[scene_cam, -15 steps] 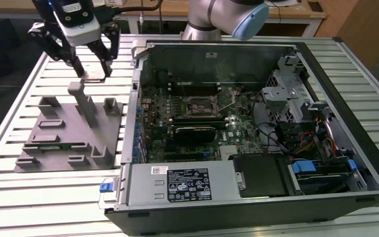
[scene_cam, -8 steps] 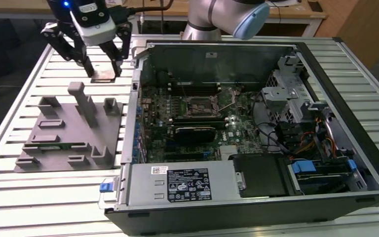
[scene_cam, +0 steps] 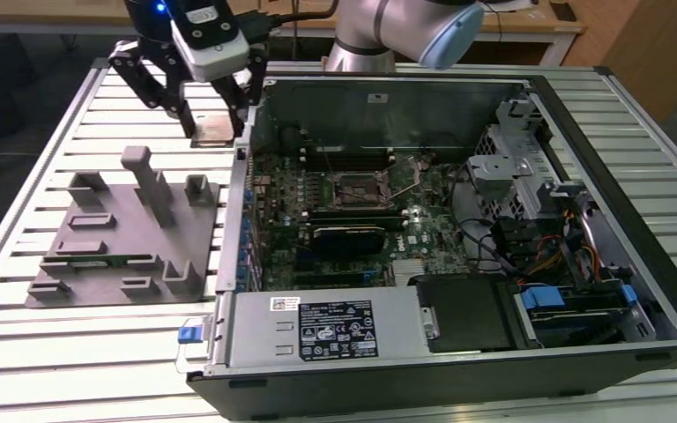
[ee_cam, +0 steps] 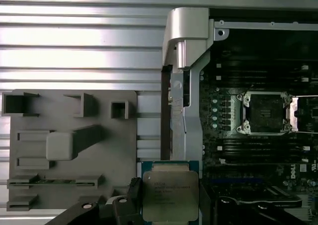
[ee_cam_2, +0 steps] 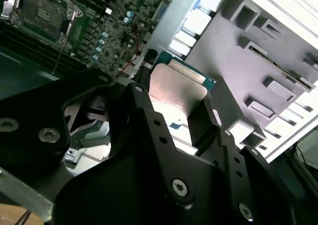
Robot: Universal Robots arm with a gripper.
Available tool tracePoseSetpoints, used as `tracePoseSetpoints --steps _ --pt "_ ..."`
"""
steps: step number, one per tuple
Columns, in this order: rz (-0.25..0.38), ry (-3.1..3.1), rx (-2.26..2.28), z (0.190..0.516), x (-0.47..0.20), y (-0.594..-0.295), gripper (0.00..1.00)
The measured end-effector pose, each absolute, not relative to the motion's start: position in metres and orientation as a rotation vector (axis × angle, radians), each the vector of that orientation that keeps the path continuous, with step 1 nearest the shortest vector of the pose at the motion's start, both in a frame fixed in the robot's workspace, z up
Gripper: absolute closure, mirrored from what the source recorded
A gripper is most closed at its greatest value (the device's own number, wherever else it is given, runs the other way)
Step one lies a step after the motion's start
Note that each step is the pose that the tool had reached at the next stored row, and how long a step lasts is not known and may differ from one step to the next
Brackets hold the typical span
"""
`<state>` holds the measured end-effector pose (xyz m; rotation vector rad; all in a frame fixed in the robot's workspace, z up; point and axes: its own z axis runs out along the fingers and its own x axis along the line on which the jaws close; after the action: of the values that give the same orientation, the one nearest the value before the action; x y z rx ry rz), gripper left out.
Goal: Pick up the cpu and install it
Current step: 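Pick up the cpu and move it towards the insertion slot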
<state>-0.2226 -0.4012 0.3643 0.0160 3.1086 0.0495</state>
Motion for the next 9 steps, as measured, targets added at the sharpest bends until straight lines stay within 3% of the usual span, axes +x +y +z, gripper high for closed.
tracePoseSetpoints --steps 9 --pt "0.05 3.109 0.016 0.364 -0.195 -0.401 0.46"
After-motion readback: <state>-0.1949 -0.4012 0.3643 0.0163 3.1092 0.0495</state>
